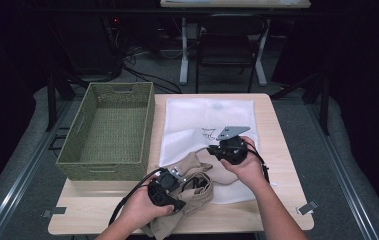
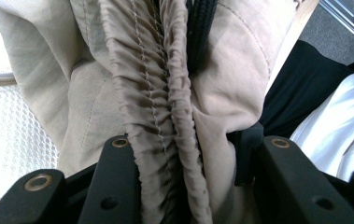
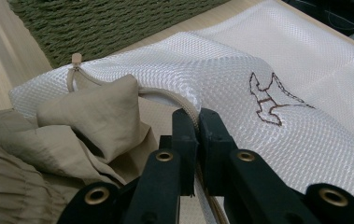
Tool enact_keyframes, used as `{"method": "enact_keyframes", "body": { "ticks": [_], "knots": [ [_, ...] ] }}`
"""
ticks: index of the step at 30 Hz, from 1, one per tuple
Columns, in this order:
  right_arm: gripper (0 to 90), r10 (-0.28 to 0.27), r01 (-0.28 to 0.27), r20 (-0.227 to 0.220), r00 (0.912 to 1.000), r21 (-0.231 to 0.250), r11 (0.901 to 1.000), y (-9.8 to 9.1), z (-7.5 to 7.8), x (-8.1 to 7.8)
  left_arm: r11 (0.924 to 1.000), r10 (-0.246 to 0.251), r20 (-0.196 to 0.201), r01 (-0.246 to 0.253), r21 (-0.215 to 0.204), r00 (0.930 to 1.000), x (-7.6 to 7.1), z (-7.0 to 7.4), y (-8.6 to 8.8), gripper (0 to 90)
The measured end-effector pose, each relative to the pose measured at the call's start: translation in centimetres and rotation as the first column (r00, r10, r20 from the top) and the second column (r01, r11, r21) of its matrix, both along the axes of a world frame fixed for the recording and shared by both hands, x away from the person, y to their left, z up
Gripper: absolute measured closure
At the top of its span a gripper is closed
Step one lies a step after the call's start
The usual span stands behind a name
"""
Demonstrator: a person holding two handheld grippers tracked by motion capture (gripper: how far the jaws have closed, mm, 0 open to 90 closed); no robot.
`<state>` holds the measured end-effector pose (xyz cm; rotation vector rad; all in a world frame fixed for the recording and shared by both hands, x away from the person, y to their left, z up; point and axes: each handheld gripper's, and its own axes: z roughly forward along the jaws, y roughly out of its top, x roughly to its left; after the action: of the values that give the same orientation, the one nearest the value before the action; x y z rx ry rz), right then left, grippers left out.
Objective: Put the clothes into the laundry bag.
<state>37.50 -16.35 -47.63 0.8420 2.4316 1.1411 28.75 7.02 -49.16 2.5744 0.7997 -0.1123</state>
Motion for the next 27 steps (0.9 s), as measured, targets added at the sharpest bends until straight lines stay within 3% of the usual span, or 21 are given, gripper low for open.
{"method": "enact_keyframes", "body": {
  "ticks": [27],
  "knots": [
    [86.2, 0.001, -0.001, 0.032, 0.9995, 0.021, 0.9998, -0.1, 1.2, 0.3, 0.9997, 0.022, -0.01, -0.022, -0.008, 0.9997, 0.3, -0.2, 0.0, 63.4]
  ]
}}
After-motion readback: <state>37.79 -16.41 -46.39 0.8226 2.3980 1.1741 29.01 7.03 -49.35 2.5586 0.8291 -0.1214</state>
